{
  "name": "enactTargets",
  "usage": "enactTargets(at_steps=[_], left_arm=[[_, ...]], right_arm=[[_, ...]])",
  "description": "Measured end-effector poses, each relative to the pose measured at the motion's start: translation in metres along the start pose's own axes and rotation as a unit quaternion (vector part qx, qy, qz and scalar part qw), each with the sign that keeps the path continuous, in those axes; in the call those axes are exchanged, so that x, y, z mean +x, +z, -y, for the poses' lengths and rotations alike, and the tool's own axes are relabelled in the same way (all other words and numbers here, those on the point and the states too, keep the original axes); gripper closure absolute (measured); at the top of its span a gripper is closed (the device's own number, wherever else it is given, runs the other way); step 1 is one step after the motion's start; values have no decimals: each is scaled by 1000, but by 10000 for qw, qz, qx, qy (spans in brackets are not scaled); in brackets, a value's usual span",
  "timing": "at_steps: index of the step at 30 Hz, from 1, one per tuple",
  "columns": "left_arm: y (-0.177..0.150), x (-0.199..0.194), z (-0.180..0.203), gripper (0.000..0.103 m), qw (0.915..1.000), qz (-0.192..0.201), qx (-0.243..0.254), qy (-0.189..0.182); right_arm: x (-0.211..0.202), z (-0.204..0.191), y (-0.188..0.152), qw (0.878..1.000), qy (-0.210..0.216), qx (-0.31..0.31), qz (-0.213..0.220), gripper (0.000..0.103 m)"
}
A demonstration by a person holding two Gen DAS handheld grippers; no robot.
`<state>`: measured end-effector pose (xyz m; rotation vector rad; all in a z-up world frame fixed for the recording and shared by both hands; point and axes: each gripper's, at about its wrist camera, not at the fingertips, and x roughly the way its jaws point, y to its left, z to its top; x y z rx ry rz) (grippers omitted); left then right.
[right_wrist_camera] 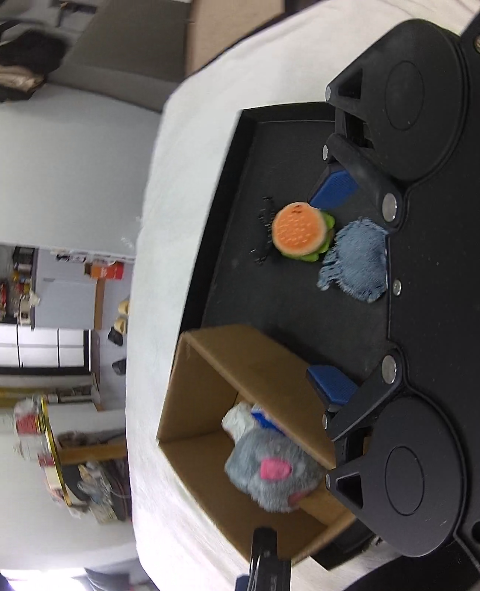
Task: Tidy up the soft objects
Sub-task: 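Grasp the blue denim cloth on the tray with the right gripper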
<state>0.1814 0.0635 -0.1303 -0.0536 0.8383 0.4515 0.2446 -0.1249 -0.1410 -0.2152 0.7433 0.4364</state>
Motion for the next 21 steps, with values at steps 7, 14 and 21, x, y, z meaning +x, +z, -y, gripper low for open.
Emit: enactTargets(at_steps=[7,14,21], left_arm=[[2,-1,12,25,9993,87,164,319],[3,6,26,25,9977,-24,453,508],[3,6,34,25,9966,-41,621,548]], right_arm=[[21,15,-11,9992,20,354,-204,11],[42,26,-18,9976,17,543,-433,11],[51,35,-30,9965,-166,604,-552,46]])
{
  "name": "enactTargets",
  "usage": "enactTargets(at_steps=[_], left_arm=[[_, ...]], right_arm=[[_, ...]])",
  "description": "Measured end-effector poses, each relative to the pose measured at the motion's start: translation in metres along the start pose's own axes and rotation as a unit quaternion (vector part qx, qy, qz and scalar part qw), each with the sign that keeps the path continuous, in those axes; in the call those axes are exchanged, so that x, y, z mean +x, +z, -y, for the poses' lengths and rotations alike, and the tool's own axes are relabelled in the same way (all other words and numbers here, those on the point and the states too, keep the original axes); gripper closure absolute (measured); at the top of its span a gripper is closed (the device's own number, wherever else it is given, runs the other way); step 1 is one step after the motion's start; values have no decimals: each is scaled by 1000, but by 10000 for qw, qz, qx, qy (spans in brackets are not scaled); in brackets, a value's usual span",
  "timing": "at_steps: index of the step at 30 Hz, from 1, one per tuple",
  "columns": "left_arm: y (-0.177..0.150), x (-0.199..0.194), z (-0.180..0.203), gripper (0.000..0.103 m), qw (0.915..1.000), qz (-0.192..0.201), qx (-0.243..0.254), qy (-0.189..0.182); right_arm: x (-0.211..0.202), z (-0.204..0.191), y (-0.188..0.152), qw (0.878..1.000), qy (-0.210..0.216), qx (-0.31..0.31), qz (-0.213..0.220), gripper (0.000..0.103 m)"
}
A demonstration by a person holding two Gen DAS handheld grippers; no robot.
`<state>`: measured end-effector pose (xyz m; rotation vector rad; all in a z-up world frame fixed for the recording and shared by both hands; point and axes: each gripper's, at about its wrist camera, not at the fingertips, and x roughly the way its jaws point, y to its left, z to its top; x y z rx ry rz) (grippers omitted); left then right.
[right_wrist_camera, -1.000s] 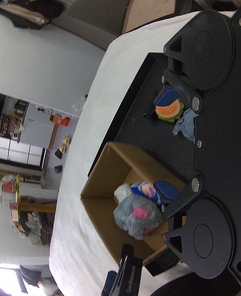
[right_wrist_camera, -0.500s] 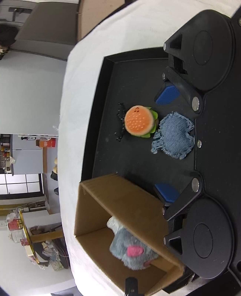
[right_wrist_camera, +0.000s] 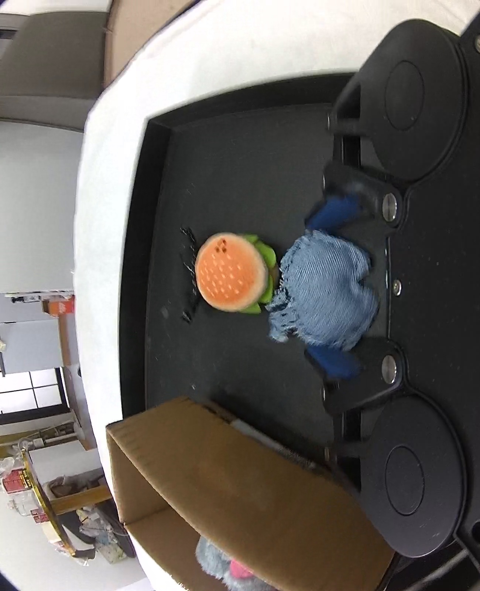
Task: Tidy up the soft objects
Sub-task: 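Grasp the blue denim cloth on the tray with the right gripper, then carry the denim cloth into the box and open the right gripper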
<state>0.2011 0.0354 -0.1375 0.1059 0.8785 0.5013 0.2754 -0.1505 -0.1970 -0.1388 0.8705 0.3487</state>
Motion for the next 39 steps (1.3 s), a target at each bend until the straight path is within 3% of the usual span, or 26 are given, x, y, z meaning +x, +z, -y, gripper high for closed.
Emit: enactTargets(at_steps=[10,13,21,31,39], left_arm=[[-2,-1,-4,25,9999,15,-110,-113],[-2,-2,-8,25,9996,28,-185,-217],[-5,-4,-15,25,9989,38,-282,-378],[-8,-4,-29,25,9963,-3,-536,-672],[-12,-15,-41,25,9936,298,-754,-787]], right_arm=[[-15,1,0,9999,39,90,-36,49],[-25,-5,1,9995,-154,-280,85,49],[-45,-18,11,9985,44,-497,233,49],[-64,-39,19,9966,-65,-753,323,49],[-81,-54,36,9952,-74,-809,550,49]])
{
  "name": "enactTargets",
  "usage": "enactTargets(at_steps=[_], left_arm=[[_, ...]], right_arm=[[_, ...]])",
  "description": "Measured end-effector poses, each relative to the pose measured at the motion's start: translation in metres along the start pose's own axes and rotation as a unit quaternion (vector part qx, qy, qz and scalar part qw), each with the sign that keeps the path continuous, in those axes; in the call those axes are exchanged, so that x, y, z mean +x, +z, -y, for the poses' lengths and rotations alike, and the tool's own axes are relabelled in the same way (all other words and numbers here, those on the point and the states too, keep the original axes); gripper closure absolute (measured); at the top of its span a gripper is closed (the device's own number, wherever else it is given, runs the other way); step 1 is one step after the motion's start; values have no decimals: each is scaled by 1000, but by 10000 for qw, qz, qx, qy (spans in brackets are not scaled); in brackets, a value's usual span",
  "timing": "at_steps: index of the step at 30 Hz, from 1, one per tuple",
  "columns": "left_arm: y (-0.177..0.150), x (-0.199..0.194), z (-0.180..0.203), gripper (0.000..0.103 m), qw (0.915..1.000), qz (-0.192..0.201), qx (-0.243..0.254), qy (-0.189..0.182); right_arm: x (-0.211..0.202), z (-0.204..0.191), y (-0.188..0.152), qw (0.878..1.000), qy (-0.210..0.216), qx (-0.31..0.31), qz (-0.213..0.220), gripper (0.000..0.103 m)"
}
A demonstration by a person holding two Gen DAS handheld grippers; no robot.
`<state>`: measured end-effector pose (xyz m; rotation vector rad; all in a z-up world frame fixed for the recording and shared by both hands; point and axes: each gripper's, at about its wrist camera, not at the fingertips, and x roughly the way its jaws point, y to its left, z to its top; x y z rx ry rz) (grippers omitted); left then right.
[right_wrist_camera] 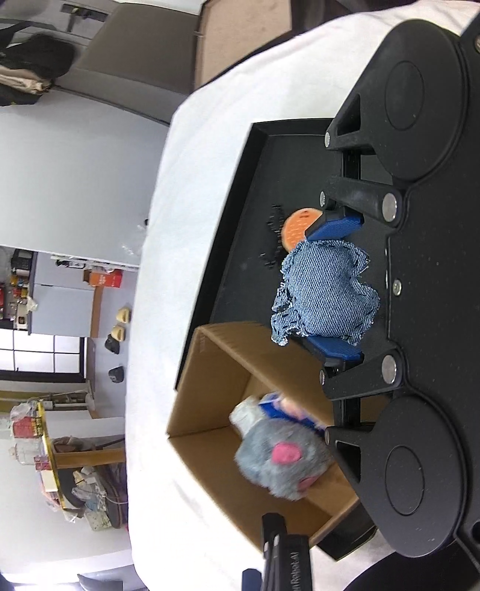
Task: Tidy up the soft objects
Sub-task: 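Carry the denim cloth into the box and open the right gripper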
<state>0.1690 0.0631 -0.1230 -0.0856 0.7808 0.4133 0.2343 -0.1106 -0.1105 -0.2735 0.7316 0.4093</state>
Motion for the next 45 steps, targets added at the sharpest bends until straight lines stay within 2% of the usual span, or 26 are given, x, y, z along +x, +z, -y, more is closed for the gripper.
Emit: enactTargets(at_steps=[9,18,21,24,26,29,33,36,45], left_arm=[[-1,6,-12,26,9994,-156,-257,-196],[-2,11,-24,32,9974,-260,-546,-399],[-3,14,-30,41,9963,-283,-670,-465],[-3,19,-35,59,9948,-360,-774,-556],[-4,22,-37,78,9938,-408,-834,-604],[-5,24,-39,89,9932,-427,-877,-635],[-6,25,-40,90,9927,-409,-918,-672],[-6,24,-41,90,9923,-408,-943,-690],[-6,21,-39,90,9930,-374,-885,-681]], right_arm=[[-9,-17,25,9996,181,-145,158,49],[-7,-49,45,9971,424,-626,111,49],[-3,-61,50,9947,441,-924,86,49],[2,-71,56,9916,441,-1215,71,48],[4,-77,59,9886,423,-1441,96,47],[6,-85,63,9825,426,-1797,229,39],[10,-95,60,9719,236,-2329,236,37],[11,-95,57,9712,182,-2367,183,32],[4,-83,45,9732,141,-2292,107,31]])
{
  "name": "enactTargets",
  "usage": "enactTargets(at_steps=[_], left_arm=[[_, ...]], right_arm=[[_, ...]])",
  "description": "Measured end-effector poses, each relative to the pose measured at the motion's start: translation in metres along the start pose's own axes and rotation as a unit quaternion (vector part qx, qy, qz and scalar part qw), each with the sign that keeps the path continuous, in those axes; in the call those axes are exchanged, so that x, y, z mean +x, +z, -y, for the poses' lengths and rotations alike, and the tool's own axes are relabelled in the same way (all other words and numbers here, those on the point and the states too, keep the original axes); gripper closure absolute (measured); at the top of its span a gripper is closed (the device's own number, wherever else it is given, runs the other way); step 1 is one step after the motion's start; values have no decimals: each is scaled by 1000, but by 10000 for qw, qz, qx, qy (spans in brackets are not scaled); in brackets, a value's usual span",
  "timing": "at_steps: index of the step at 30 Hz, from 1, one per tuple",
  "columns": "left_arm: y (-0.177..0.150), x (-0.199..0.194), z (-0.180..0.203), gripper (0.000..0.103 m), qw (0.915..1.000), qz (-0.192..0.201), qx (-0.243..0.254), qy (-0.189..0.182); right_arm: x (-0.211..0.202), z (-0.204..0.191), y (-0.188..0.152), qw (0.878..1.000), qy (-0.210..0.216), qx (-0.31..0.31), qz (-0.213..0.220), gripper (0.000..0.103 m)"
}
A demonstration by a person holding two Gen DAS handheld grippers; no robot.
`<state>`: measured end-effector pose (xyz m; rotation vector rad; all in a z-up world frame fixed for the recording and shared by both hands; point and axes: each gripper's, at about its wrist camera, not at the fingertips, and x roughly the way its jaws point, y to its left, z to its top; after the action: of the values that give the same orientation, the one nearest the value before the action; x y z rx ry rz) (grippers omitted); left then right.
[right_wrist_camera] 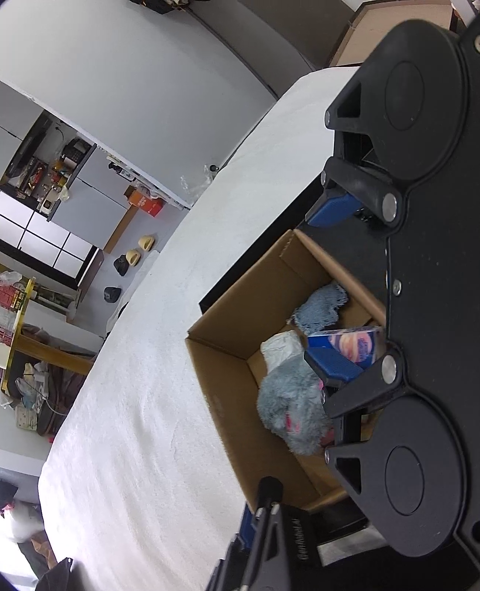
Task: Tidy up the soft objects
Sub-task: 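Carry the denim cloth into the box and open the right gripper, then grasp the hamburger plush on the tray with the right gripper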
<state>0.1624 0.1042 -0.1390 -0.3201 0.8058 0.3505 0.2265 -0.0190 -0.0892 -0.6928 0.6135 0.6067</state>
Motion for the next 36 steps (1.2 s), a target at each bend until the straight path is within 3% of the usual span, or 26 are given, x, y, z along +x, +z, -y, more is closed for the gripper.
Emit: enactTargets(at_steps=[13,15,17,21,23,27,36], left_arm=[[12,-3,26,84,9973,-152,541,463],[13,-2,31,78,9963,-214,646,524],[13,-1,35,65,9951,-271,737,601],[21,-4,41,49,9932,-154,854,773],[26,-3,45,40,9922,-140,898,849],[33,0,57,34,9895,-112,1049,986],[29,20,81,33,9794,-289,1583,1221]], right_arm=[[-6,34,-30,9989,159,434,-87,31],[-4,42,-35,9981,238,563,-119,31],[-2,50,-41,9968,311,718,-132,31],[8,65,-55,9942,353,997,-178,31],[14,72,-63,9924,359,1152,-226,23],[27,84,-79,9886,335,1441,-268,16],[70,109,-114,9664,391,2483,-535,15]])
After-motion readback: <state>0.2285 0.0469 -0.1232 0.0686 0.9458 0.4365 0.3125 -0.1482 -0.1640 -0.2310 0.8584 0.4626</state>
